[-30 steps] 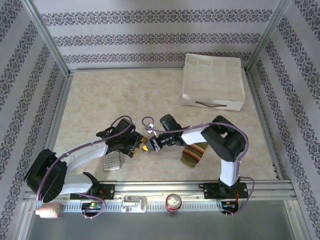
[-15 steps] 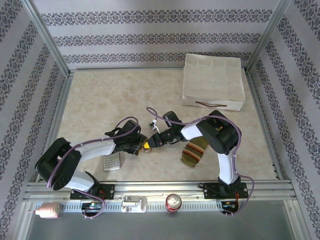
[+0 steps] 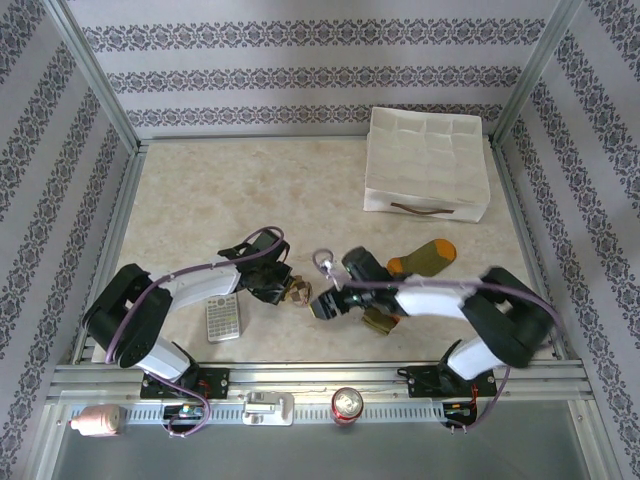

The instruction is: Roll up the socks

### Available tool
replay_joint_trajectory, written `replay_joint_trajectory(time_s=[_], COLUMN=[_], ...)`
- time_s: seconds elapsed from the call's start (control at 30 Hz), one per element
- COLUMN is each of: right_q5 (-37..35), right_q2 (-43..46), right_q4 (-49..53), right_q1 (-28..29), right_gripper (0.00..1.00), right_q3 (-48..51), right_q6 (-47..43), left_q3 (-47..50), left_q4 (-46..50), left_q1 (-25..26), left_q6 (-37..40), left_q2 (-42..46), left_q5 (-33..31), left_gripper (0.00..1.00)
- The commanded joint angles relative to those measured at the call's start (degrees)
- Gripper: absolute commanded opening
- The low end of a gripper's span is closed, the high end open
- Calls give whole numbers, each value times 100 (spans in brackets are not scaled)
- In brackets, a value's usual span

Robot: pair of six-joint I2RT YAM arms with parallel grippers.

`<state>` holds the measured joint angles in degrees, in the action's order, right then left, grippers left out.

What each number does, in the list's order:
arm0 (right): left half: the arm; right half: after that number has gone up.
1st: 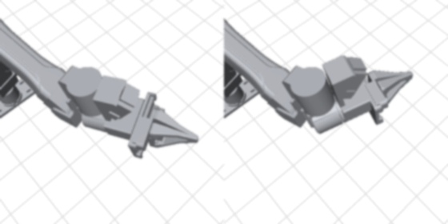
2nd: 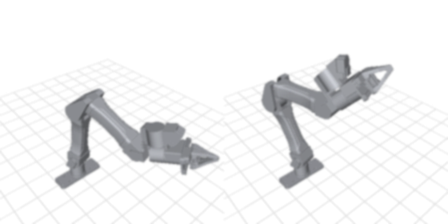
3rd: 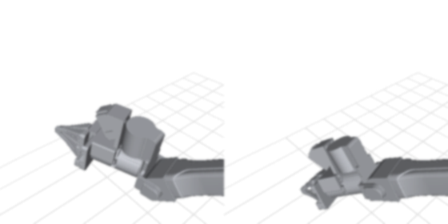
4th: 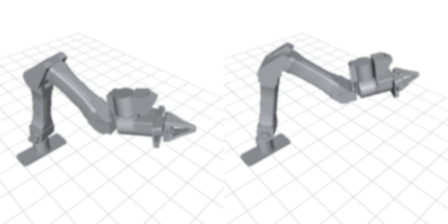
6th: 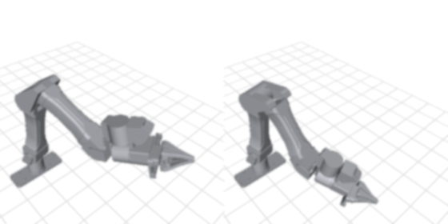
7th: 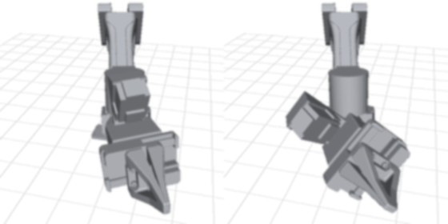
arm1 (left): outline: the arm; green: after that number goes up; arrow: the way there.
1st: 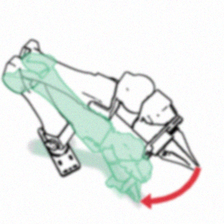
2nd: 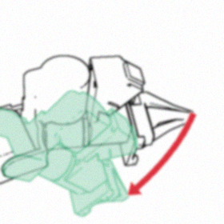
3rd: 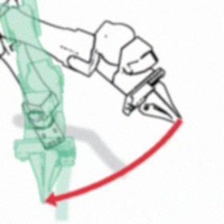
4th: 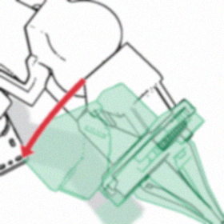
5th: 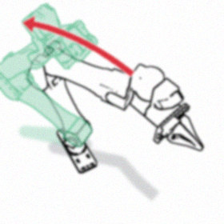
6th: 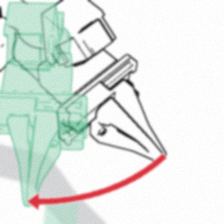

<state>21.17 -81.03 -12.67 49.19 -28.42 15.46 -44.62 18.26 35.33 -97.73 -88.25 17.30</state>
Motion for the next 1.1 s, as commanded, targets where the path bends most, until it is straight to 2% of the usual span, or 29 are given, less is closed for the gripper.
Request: replay_joint_trajectory(time_s=[0.0,0.07,0.1,0.2,0.3,0.53,0.6,0.67,0.77,0.83,0.93,1.03,1.07], right_q5=[-2489,-2776,-2822,-3139,-3548,-3730,-3871,-3903,-3840,-3757,-3427,-2858,-2595], right_q2=[693,562,463,38,-449,-1281,-1533,-1733,-1933,-2031,-2144,-2099,-2062], right_q4=[-636,-265,-153,-93,-2,-52,62,115,275,515,941,1088,1106], right_q1=[834,969,1017,1309,1509,1641,1645,1638,1620,1590,1501,1398,1335], right_gripper=[79,81,87,88,87,80,74,63,32,18,0,0,0], right_q3=[402,106,-35,-414,-832,-1451,-1596,-1659,-1789,-1911,-2035,-1911,-1861], right_q6=[-1863,-2282,-2445,-3123,-3541,-3863,-3837,-3793,-3664,-3504,-3121,-2777,-2660], left_q3=[27,-166,-228,-390,-532,-619,-605,-616,-607,-538,-337,-90,24], left_q4=[1759,1918,1942,1989,2043,2072,2026,2006,1944,1760,1342,755,425], left_q1=[-189,-266,-281,-340,-377,-435,-445,-447,-453,-472,-514,-583,-597], left_q6=[347,552,629,757,888,1001,1016,1050,1102,1085,981,844,781], left_q2=[-553,-770,-850,-1028,-1142,-1210,-1203,-1208,-1200,-1129,-899,-642,-571], left_q5=[182,273,295,341,358,373,395,415,457,485,472,424,411], left_gripper=[0,1,1,2,2,3,4,4,7,12,31,54,59])
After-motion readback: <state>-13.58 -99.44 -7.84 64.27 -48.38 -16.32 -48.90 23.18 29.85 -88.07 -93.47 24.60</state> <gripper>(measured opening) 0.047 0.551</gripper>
